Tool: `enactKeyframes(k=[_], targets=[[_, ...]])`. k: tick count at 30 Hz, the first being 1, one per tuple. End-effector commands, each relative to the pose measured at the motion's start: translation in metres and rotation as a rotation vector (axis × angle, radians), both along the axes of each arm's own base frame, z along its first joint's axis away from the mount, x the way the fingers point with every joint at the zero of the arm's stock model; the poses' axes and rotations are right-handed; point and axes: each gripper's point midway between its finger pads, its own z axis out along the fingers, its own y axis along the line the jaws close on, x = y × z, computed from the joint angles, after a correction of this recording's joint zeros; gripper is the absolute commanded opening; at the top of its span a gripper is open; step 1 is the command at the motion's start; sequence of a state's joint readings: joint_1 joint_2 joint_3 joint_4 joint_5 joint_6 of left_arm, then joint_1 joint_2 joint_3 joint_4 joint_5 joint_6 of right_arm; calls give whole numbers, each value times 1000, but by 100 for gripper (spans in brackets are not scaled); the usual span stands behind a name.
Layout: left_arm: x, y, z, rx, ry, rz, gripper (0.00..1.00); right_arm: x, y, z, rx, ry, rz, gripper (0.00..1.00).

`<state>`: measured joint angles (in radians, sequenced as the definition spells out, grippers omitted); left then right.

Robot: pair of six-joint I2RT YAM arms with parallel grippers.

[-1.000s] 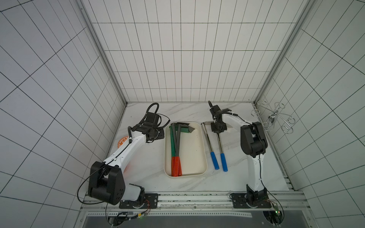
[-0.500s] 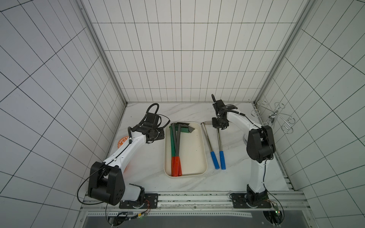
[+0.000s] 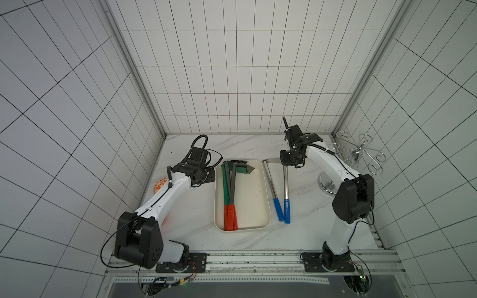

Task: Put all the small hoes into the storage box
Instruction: Pick up the hoe from the center of the board, then place the hoe in the storage box.

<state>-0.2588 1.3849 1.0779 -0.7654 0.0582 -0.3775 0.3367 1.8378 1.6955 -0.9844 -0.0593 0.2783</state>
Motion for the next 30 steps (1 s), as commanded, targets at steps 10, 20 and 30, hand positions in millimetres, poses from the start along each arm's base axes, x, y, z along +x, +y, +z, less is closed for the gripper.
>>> enactKeyframes(k=[10, 20, 30], targets=[[4, -14, 26, -80, -102, -64, 44, -35, 15, 66, 109, -1, 88, 4], [2, -18, 29, -103, -118, -85, 44, -41, 45, 110, 304, -38, 174, 1], [-2, -62, 46, -276, -201, -246, 46, -30, 63, 116, 405, -44, 216, 0]])
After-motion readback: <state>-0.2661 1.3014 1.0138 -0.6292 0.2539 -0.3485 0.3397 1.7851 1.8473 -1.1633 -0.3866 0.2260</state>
